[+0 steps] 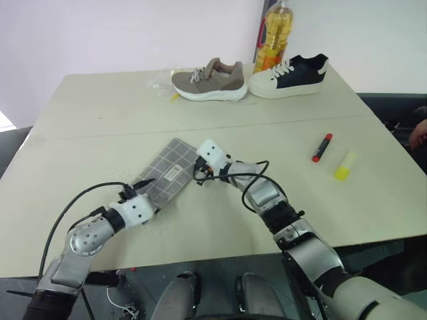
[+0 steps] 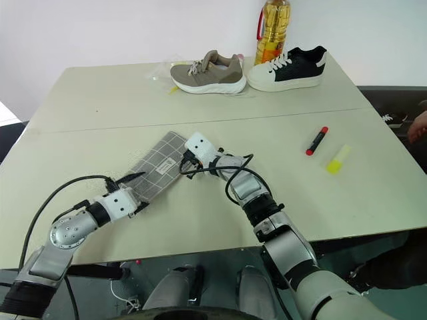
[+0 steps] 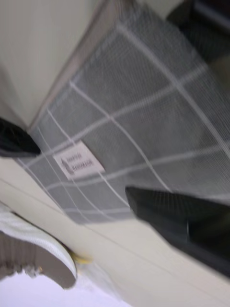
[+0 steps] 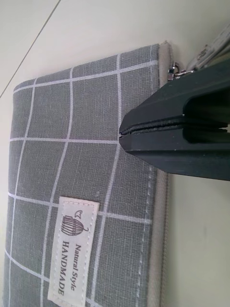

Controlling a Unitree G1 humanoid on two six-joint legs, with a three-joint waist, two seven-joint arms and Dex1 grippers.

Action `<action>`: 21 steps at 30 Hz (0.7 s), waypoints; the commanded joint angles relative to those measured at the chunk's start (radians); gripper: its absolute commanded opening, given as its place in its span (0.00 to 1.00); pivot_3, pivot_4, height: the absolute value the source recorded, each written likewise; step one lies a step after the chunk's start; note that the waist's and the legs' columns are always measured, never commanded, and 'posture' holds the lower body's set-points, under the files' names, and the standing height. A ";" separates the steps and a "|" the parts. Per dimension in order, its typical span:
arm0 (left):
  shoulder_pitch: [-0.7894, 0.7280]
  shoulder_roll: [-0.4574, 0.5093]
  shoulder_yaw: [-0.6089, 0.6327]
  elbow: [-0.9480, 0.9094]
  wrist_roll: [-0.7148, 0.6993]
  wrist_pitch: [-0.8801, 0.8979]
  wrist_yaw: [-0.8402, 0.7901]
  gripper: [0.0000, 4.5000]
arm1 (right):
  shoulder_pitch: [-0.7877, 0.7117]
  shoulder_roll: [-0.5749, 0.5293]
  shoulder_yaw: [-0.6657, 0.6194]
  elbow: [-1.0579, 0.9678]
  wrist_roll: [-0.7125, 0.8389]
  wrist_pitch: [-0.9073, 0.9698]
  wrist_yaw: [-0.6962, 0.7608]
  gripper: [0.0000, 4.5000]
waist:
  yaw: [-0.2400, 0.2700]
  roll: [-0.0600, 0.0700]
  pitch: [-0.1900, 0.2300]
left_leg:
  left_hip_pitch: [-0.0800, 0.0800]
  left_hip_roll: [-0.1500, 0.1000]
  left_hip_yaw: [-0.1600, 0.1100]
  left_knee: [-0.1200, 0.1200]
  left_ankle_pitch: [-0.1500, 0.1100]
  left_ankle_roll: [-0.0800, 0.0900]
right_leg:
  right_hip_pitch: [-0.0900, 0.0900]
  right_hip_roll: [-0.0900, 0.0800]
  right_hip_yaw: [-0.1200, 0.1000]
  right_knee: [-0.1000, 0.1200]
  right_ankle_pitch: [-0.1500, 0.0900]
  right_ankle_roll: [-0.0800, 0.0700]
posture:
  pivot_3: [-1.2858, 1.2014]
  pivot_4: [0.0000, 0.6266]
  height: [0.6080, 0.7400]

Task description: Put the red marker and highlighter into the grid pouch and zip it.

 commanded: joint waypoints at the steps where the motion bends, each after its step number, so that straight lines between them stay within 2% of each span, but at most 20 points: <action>1: -0.019 -0.002 -0.006 0.021 -0.009 -0.026 0.002 0.33 | 0.021 0.002 -0.001 -0.025 -0.001 0.014 0.011 0.00 | -0.002 0.000 0.000 | 0.000 0.000 0.000 0.000 0.000 0.000 | 0.000 0.000 0.000 0.000 0.000 0.000 | 0.52 0.24 0.99; 4: -0.027 -0.010 0.001 0.022 -0.017 -0.027 0.010 0.01 | 0.013 0.000 -0.035 -0.047 0.015 0.019 -0.002 0.00 | -0.002 0.000 0.000 | 0.000 0.000 0.000 0.000 0.000 0.000 | 0.000 0.000 0.000 0.000 0.000 0.000 | 0.52 0.24 0.99; 8: -0.018 -0.029 0.015 -0.017 -0.057 -0.005 0.008 0.01 | -0.004 -0.042 -0.101 -0.111 0.025 -0.060 -0.031 0.00 | -0.001 0.001 0.001 | 0.000 0.000 0.000 0.000 0.000 0.000 | 0.000 0.000 0.000 0.000 0.000 0.000 | 0.52 0.24 0.99; 12: -0.021 -0.106 0.039 -0.168 -0.237 0.178 -0.011 0.01 | 0.008 -0.140 -0.180 -0.255 0.080 -0.059 0.021 0.00 | 0.001 0.001 0.002 | -0.002 -0.001 0.000 0.001 0.000 0.000 | -0.001 -0.001 0.000 -0.001 0.000 0.000 | 0.52 0.24 0.99; 15: -0.040 -0.145 0.035 -0.264 -0.322 0.293 -0.016 0.00 | 0.036 -0.246 -0.241 -0.346 0.157 0.044 0.122 0.20 | -0.001 0.000 0.001 | -0.002 -0.001 0.000 0.001 0.000 0.000 | 0.000 -0.001 0.000 -0.001 0.000 0.001 | 0.52 0.24 0.99; 21: -0.058 -0.178 0.024 -0.329 -0.378 0.391 -0.016 0.00 | 0.089 -0.397 -0.262 -0.443 0.206 0.137 0.233 0.88 | -0.006 0.000 0.001 | -0.003 0.000 0.001 0.000 0.000 0.000 | 0.003 -0.001 0.000 -0.001 0.000 0.001 | 0.52 0.24 0.99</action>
